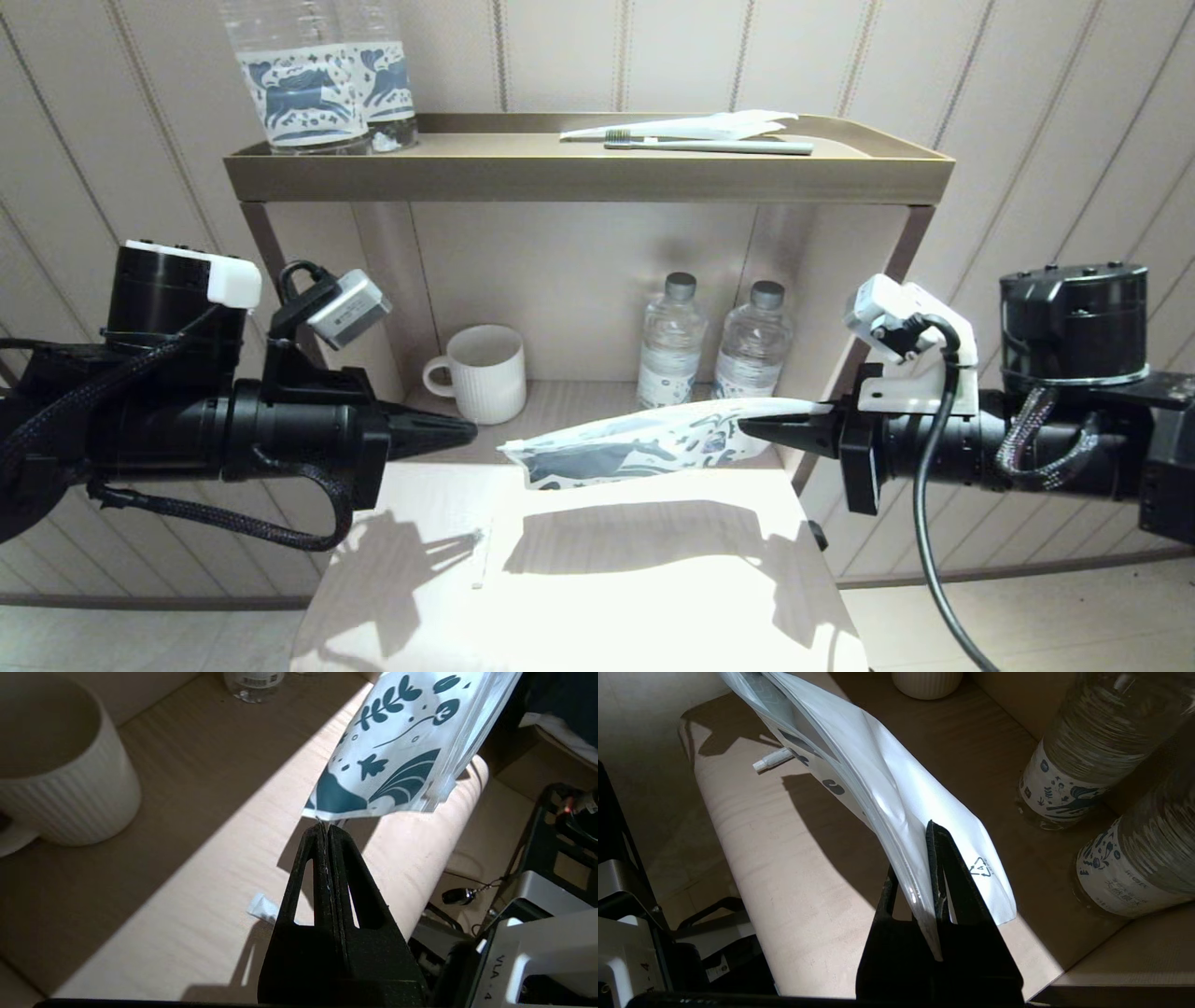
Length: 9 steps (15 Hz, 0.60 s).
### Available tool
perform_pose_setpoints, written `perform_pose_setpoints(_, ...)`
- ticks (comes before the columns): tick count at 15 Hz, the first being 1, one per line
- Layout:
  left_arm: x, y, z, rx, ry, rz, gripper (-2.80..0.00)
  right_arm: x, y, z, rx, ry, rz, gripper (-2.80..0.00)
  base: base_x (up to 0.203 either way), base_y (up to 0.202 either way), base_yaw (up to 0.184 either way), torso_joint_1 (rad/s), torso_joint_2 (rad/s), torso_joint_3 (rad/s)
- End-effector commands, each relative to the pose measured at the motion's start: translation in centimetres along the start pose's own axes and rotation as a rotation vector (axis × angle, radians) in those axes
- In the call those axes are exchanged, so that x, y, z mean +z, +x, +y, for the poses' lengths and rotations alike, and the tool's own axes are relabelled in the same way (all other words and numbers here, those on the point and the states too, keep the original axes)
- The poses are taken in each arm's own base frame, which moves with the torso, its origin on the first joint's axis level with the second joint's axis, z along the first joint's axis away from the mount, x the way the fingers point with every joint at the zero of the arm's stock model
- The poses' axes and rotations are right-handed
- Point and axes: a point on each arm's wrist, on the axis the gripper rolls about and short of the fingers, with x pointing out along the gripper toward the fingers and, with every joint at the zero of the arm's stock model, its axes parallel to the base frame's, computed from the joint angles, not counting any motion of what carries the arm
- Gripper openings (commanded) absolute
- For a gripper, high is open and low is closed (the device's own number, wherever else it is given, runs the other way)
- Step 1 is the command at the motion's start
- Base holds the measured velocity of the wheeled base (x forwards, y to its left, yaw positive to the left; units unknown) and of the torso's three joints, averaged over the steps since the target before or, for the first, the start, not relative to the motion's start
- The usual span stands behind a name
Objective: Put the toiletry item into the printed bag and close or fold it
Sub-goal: Hand it to the other hand
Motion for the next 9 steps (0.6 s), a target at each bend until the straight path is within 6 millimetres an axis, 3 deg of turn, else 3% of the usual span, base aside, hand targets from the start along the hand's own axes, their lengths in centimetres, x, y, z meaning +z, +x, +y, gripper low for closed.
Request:
perform_pose_setpoints(1,-0.1,-0.3,0.4,0.014,-0.005,-0.003,-2.8,0.1,-0.1,-0.1,-0.001,-0.005,-0.006,-2.8,0.0,0.0,0.0,0.0,0.0,0.0)
perform_pose_setpoints(5,-0.2,-0.6,0.5,0.029,0.027,-0.003,-2.8,0.1,-0.2,0.0,0.002,-0.002,-0.008,-2.8,0.0,0.0,0.0,0.0,0.0,0.0)
perform_pose_setpoints(9,-1.3,0.3,1.3,0.021,0.039,0.043,-2.8,0.1,-0.2,0.1,0.011,0.011,0.005,-2.8,0.0,0.0,0.0,0.0,0.0,0.0)
